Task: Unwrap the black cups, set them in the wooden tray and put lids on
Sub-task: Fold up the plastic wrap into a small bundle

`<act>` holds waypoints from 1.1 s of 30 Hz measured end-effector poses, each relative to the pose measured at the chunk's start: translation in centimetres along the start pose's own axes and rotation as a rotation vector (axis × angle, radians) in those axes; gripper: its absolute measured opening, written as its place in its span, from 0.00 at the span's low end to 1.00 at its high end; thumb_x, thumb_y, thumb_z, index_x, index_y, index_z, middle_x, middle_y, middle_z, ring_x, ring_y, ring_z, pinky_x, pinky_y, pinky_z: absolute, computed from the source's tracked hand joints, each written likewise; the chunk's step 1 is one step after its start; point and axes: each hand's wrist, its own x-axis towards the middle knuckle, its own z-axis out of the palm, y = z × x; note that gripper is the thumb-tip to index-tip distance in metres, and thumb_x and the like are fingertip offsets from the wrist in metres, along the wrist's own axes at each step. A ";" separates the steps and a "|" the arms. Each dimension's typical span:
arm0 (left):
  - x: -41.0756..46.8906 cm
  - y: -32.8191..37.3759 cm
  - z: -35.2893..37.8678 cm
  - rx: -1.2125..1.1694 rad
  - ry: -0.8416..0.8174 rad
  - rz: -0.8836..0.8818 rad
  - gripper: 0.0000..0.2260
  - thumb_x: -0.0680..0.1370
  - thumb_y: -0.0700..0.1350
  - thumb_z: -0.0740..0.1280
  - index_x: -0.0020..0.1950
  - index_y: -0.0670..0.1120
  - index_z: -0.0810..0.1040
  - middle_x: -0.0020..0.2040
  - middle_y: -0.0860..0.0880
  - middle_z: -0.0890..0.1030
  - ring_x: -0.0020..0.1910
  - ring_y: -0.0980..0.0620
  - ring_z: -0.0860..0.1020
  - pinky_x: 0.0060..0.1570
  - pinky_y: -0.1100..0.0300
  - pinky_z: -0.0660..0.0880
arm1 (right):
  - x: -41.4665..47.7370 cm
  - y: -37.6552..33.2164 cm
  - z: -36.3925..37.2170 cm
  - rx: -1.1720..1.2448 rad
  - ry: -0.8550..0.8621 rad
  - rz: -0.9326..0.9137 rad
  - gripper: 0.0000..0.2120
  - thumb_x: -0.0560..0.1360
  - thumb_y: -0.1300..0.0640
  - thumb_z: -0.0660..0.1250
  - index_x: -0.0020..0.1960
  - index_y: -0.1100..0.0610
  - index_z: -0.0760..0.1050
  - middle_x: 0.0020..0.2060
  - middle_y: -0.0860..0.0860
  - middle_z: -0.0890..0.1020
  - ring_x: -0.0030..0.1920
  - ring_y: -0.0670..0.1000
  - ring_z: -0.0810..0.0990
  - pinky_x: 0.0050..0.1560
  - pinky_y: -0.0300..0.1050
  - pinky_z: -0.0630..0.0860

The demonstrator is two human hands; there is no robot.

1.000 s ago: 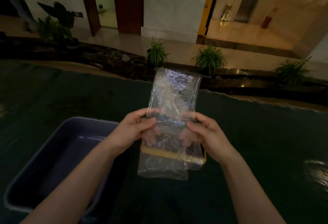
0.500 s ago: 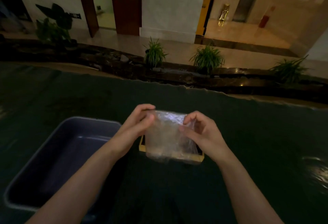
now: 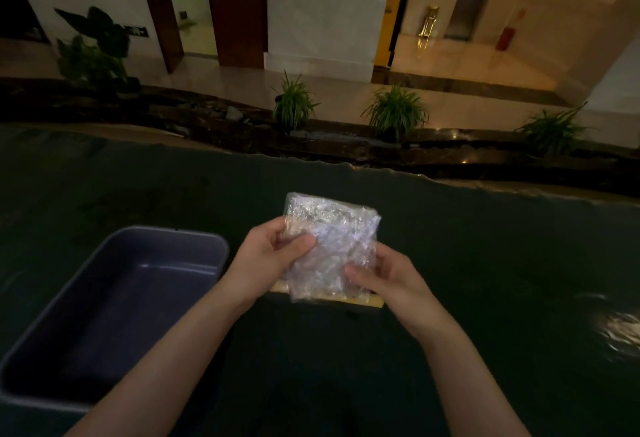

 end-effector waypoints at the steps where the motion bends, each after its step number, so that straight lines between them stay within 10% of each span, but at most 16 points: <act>1: -0.1 0.0 0.5 -0.020 -0.029 -0.021 0.14 0.77 0.45 0.73 0.62 0.46 0.80 0.55 0.45 0.87 0.53 0.45 0.86 0.48 0.52 0.84 | -0.4 0.2 -0.4 0.004 0.056 -0.014 0.17 0.75 0.55 0.77 0.63 0.50 0.81 0.59 0.54 0.87 0.60 0.56 0.86 0.60 0.52 0.82; 7: -0.7 -1.9 5.5 0.061 -0.312 -0.116 0.26 0.72 0.45 0.79 0.67 0.49 0.76 0.61 0.49 0.85 0.59 0.50 0.84 0.60 0.48 0.80 | -4.3 1.7 -3.4 0.026 0.296 -0.078 0.13 0.76 0.59 0.76 0.59 0.49 0.82 0.55 0.54 0.88 0.55 0.56 0.88 0.53 0.50 0.85; 22: 0.3 -6.4 19.3 0.182 -0.577 -0.025 0.13 0.80 0.46 0.70 0.58 0.63 0.75 0.54 0.64 0.83 0.53 0.62 0.84 0.43 0.65 0.81 | -17.7 5.6 -6.4 0.093 1.019 -0.100 0.11 0.78 0.60 0.73 0.60 0.55 0.79 0.52 0.52 0.88 0.51 0.53 0.88 0.46 0.43 0.84; 26: -1.2 -7.5 22.1 0.221 -0.778 -0.019 0.11 0.82 0.46 0.67 0.60 0.62 0.75 0.56 0.64 0.83 0.53 0.62 0.84 0.45 0.65 0.82 | -22.2 6.8 -5.3 0.136 1.187 -0.037 0.03 0.80 0.57 0.70 0.50 0.54 0.82 0.42 0.49 0.87 0.43 0.48 0.86 0.44 0.41 0.81; 29: -3.2 -9.1 24.2 0.281 -0.919 0.002 0.16 0.81 0.48 0.68 0.62 0.67 0.70 0.54 0.69 0.80 0.52 0.68 0.81 0.42 0.70 0.80 | -25.8 8.9 -3.6 0.123 1.346 0.032 0.15 0.80 0.60 0.70 0.35 0.49 0.77 0.28 0.43 0.77 0.30 0.42 0.75 0.33 0.34 0.72; 33: -6.7 -12.4 26.5 0.384 -1.064 0.021 0.23 0.80 0.46 0.70 0.71 0.62 0.68 0.55 0.56 0.82 0.52 0.60 0.84 0.48 0.58 0.84 | -30.8 13.1 -0.5 0.202 1.544 0.116 0.08 0.76 0.58 0.73 0.47 0.64 0.80 0.35 0.59 0.81 0.36 0.51 0.78 0.40 0.44 0.75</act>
